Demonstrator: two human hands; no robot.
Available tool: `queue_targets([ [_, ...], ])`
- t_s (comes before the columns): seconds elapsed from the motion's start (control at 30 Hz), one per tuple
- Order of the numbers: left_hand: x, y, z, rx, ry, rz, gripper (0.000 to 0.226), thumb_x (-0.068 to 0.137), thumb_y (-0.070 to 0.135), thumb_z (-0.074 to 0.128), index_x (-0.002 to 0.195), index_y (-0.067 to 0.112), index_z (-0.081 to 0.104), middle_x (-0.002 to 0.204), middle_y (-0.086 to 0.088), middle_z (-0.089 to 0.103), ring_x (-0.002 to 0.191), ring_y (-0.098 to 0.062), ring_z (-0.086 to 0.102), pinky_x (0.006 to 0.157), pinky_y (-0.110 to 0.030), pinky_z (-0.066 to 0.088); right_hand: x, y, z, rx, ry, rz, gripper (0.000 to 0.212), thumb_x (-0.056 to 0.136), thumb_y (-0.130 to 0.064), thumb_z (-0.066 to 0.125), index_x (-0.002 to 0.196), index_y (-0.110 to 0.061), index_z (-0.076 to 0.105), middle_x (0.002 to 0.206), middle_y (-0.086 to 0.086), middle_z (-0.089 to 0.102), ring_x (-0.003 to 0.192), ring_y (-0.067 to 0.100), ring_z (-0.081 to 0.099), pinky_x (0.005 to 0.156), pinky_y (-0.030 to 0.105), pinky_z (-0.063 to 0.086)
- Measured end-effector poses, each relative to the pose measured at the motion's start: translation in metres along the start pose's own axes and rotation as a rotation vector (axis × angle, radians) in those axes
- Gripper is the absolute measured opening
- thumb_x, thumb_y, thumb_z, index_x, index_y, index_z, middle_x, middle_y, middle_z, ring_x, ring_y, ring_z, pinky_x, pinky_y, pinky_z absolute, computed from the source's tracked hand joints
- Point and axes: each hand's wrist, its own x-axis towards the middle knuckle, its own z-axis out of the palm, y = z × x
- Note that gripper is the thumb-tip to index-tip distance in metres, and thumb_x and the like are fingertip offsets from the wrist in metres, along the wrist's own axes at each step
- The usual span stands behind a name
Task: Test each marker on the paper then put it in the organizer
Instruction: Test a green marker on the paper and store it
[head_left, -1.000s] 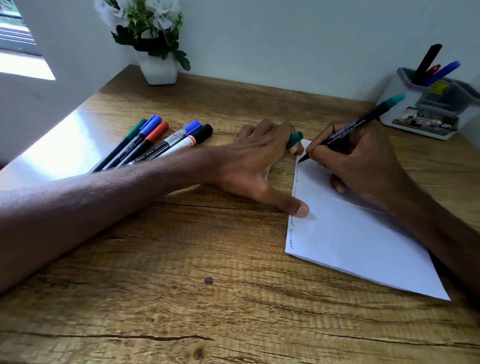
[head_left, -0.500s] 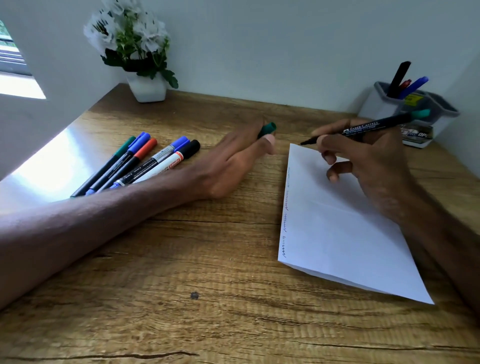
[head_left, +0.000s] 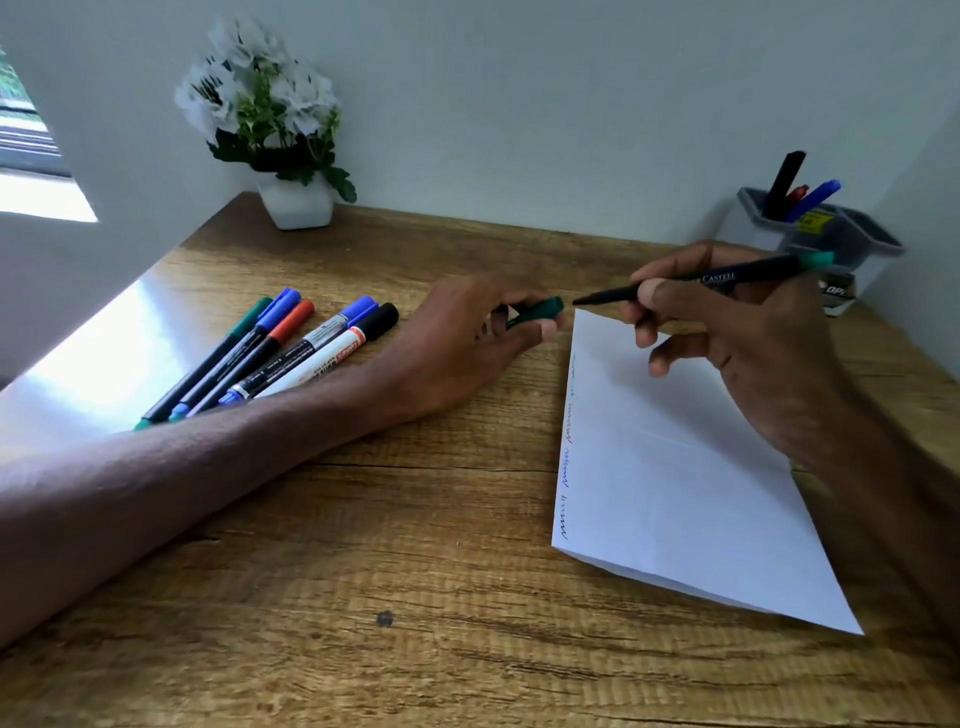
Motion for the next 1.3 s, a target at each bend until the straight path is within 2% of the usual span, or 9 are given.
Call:
queue_targets([
  [0.13,0.001,-0.001,0.0,0.009,-0.001,0.0,0.02,0.1,0.035,0.063,0.117,0.032,0.073,0.099,0.017,0.071,0.083,-0.005,0.06,0.073,-0.025,0.051,-0.001,0.0,0.004,-0.014,-0.02,-0.019,0.023,0.084,-0.016,0.07,0.101,-0.001,0.071,0.083,0.012,0.075,0.068,0.027,0.069,0.052,0.029,0.057],
  [0.33,0.002,0.0,0.001,0.03,0.006,0.043,0.022,0.099,0.034,0.064,0.119,0.03,0.074,0.099,0.024,0.067,0.083,-0.002,0.058,0.067,-0.009,0.041,-0.001,0.0,0.005,-0.027,-0.02,-0.03,0.026,0.081,-0.019,0.069,0.101,-0.002,0.071,0.082,0.011,0.075,0.068,0.027,0.069,0.051,0.03,0.057],
  [0.47,0.001,0.0,0.001,0.03,0.029,0.059,0.021,0.1,0.032,0.064,0.118,0.028,0.074,0.103,0.021,0.07,0.083,-0.004,0.059,0.067,-0.007,0.04,0.0,-0.001,0.002,-0.036,-0.004,-0.024,0.014,0.087,-0.01,0.069,0.098,-0.002,0.071,0.08,0.01,0.075,0.066,0.025,0.068,0.05,0.029,0.057],
  [0.57,0.001,0.001,0.003,0.031,0.048,0.097,0.021,0.098,0.032,0.066,0.116,0.025,0.075,0.101,0.024,0.066,0.082,-0.006,0.059,0.067,-0.011,0.042,-0.001,0.001,0.003,-0.08,-0.02,-0.029,0.009,0.092,0.0,0.067,0.099,-0.003,0.071,0.082,0.014,0.075,0.068,0.028,0.07,0.05,0.031,0.058],
  [0.67,-0.001,0.002,0.003,0.063,0.047,0.133,0.025,0.098,0.034,0.065,0.119,0.024,0.073,0.1,0.029,0.061,0.081,-0.001,0.06,0.067,-0.011,0.044,-0.003,0.001,0.008,-0.078,-0.022,-0.038,0.017,0.089,-0.009,0.07,0.102,0.0,0.068,0.085,0.015,0.077,0.07,0.031,0.074,0.05,0.033,0.06],
  [0.77,-0.003,0.003,0.002,0.055,0.022,0.167,0.026,0.102,0.032,0.059,0.12,0.019,0.072,0.102,0.013,0.074,0.084,-0.005,0.066,0.072,-0.027,0.052,-0.002,0.002,0.012,-0.113,-0.055,-0.052,0.025,0.084,-0.016,0.075,0.101,0.001,0.071,0.085,0.014,0.078,0.07,0.03,0.075,0.049,0.033,0.06],
  [0.9,-0.004,0.001,0.003,0.037,0.013,0.18,0.022,0.105,0.024,0.056,0.119,0.015,0.07,0.094,0.006,0.072,0.081,-0.01,0.067,0.069,-0.039,0.054,-0.001,0.007,0.017,-0.139,-0.056,-0.11,0.022,0.083,-0.012,0.078,0.1,0.002,0.075,0.082,0.016,0.076,0.065,0.026,0.071,0.045,0.03,0.056],
  [1.17,-0.008,-0.001,0.001,0.023,0.079,0.254,0.024,0.105,0.017,0.056,0.124,0.012,0.068,0.092,-0.001,0.071,0.078,-0.014,0.065,0.065,-0.036,0.05,0.003,0.009,0.026,-0.095,-0.063,-0.175,0.016,0.084,0.0,0.078,0.099,0.006,0.074,0.082,0.02,0.074,0.066,0.028,0.07,0.045,0.029,0.055],
  [1.3,-0.007,0.001,0.001,0.059,0.04,0.237,0.025,0.105,0.022,0.056,0.127,0.018,0.066,0.095,0.006,0.07,0.082,-0.01,0.065,0.068,-0.037,0.052,0.0,0.009,0.021,-0.118,-0.063,-0.154,0.017,0.084,-0.003,0.08,0.099,0.004,0.075,0.084,0.016,0.076,0.067,0.026,0.072,0.046,0.032,0.057],
])
